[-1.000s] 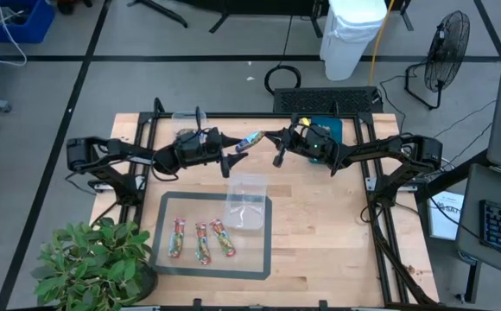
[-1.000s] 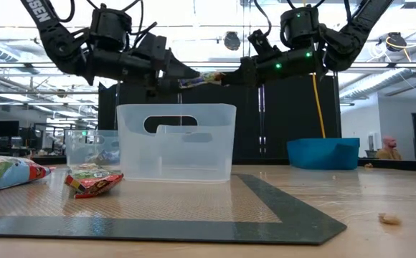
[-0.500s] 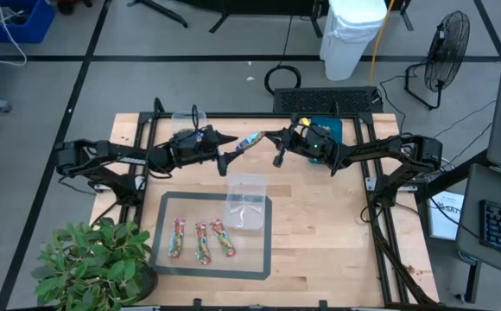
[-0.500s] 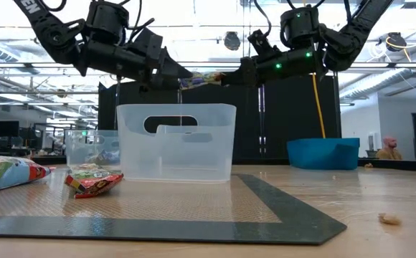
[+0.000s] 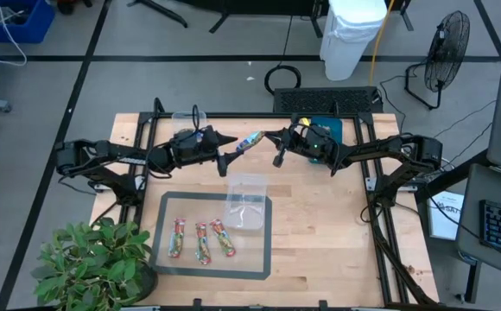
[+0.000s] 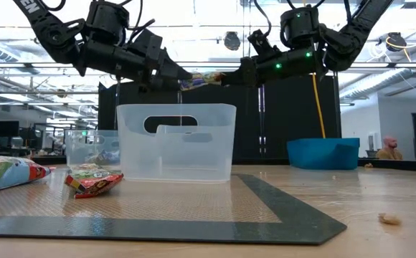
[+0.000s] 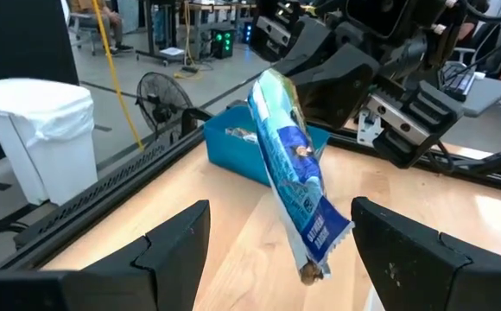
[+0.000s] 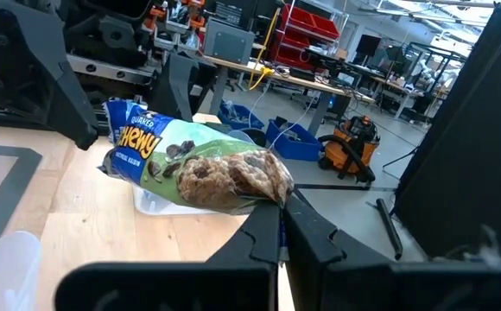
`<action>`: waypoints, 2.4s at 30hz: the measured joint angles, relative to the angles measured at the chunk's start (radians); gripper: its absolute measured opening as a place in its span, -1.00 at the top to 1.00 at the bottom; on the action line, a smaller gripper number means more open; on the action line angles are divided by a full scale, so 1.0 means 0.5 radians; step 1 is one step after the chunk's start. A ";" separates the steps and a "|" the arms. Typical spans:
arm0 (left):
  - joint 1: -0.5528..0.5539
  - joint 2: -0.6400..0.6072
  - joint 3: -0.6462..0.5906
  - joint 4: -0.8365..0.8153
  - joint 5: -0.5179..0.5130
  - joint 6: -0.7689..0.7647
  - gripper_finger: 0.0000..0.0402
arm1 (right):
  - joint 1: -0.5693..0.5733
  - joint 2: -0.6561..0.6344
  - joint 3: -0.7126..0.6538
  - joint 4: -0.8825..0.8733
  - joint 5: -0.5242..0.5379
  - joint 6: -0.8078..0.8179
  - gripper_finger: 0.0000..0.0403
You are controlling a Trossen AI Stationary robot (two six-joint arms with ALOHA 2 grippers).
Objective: Pick and place Granola Bars by type
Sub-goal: Put the blue granola bar into the top blue bin
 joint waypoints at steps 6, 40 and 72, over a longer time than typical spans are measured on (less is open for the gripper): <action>0.000 0.000 0.000 -0.036 -0.001 -0.050 -0.35 | 0.000 0.000 0.000 0.001 0.000 0.000 1.00; 0.000 0.000 0.000 -0.073 0.123 0.073 0.99 | 0.000 0.001 0.000 -0.001 0.000 0.043 0.86; 0.155 -1.135 -0.002 -1.494 -0.513 0.081 1.00 | 0.214 -1.250 -0.672 -0.558 0.499 0.209 -0.25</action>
